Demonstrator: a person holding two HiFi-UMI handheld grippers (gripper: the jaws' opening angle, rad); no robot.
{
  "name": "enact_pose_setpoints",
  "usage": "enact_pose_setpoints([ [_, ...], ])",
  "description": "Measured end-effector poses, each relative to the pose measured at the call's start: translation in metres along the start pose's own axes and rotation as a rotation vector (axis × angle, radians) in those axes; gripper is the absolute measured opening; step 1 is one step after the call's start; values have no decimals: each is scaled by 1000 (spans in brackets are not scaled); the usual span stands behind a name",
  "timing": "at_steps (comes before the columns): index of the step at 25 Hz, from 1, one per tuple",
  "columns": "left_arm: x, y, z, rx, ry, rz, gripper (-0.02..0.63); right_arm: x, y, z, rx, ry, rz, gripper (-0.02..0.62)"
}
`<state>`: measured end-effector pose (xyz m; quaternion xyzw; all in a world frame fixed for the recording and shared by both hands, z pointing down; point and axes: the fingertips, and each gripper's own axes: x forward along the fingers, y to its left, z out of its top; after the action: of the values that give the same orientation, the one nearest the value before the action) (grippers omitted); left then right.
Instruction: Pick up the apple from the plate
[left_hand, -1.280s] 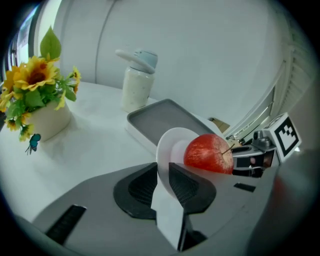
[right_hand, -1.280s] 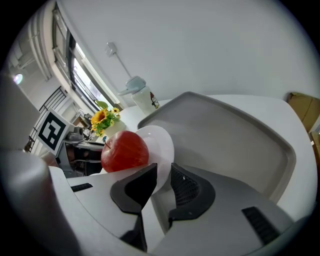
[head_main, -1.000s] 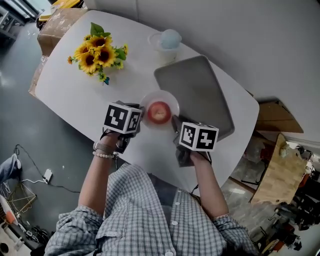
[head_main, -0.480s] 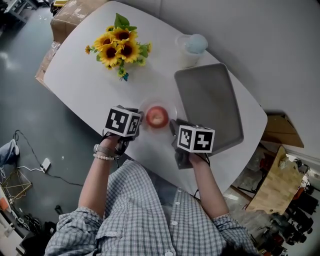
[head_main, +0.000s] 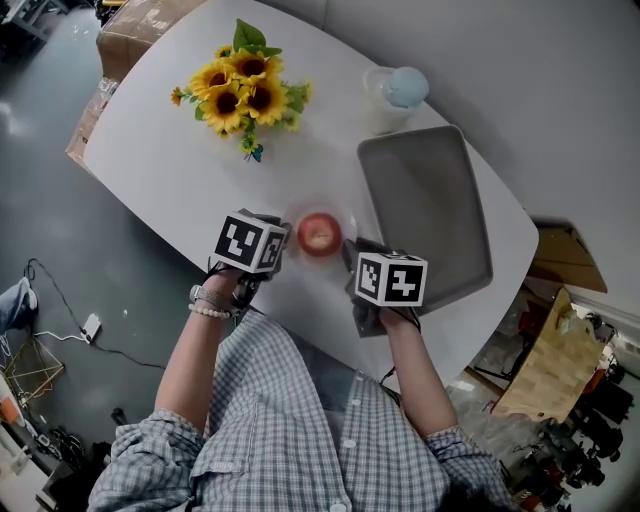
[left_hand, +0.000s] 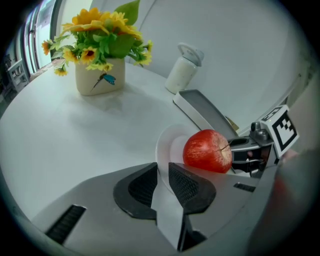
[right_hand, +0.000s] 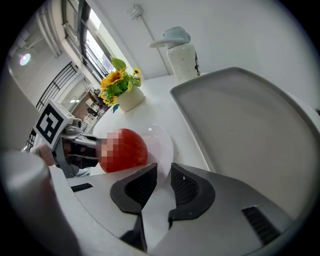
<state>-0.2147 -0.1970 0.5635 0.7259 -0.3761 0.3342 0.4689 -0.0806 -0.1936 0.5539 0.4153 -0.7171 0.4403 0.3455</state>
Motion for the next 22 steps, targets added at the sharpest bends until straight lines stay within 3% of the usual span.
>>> enact_pose_setpoints([
  [8,-5,3,0,-15,-68,-41,74,0,-1,3,-10,-64,-18,84],
  [17,-41,11,6,-38,-191,4,73,-34,-8,7,-50,-137,-59,78],
  [22,-57,-16,14,-4,-264,-11,35,-75,-15,17,-88,-294,-94,38],
])
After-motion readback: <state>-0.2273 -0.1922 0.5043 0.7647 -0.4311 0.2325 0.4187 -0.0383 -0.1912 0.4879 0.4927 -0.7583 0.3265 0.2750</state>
